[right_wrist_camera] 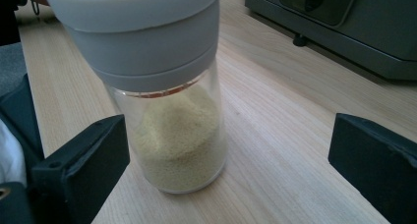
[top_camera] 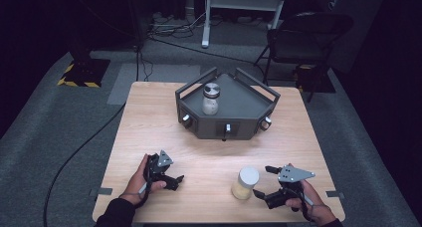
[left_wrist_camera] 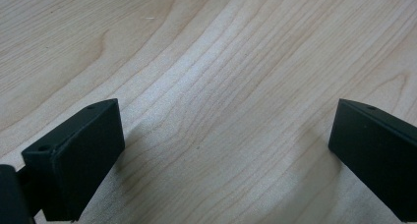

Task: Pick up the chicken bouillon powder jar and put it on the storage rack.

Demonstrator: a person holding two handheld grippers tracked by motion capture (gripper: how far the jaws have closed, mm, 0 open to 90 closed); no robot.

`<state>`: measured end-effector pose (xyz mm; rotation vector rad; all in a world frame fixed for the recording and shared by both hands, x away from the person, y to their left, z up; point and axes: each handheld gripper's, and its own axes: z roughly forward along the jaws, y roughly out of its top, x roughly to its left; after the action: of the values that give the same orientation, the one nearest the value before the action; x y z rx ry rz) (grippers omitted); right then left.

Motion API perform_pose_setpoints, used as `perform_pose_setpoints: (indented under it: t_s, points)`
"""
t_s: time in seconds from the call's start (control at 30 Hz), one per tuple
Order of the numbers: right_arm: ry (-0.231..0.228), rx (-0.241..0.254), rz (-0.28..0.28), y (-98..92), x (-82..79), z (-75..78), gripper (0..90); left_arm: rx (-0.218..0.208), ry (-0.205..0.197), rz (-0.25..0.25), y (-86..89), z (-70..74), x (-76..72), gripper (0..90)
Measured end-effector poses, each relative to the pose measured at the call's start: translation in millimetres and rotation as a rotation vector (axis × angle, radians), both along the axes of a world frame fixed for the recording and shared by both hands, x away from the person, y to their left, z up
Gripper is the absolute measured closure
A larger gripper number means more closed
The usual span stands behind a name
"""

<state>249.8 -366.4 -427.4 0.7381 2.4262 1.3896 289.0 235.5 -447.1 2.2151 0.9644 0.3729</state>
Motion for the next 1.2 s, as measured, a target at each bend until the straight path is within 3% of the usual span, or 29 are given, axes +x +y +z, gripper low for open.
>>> perform_pose_setpoints:
  t_s: [0.5, 0.83, 1.07, 1.2]
  points:
    - [0.021, 0.017, 0.049, 15.7, 6.0, -3.2, 2.4, 0.000, 0.000, -0.001, 0.1, 0.1, 0.2, 0.4]
    - [0.065, 0.095, 0.063, 18.0, 12.5, -10.4, 6.8, 0.000, 0.000, -0.001, 0.1, 0.0, 0.1, 0.4]
    - [0.079, 0.149, 0.055, 21.6, 12.8, -16.5, 16.5, 0.000, 0.000, -0.001, 0.1, 0.0, 0.2, 0.3]
    - [0.059, 0.140, 0.044, 26.0, 10.3, -16.7, 25.5, 0.000, 0.000, -0.003, 0.3, 0.1, 0.5, 0.3]
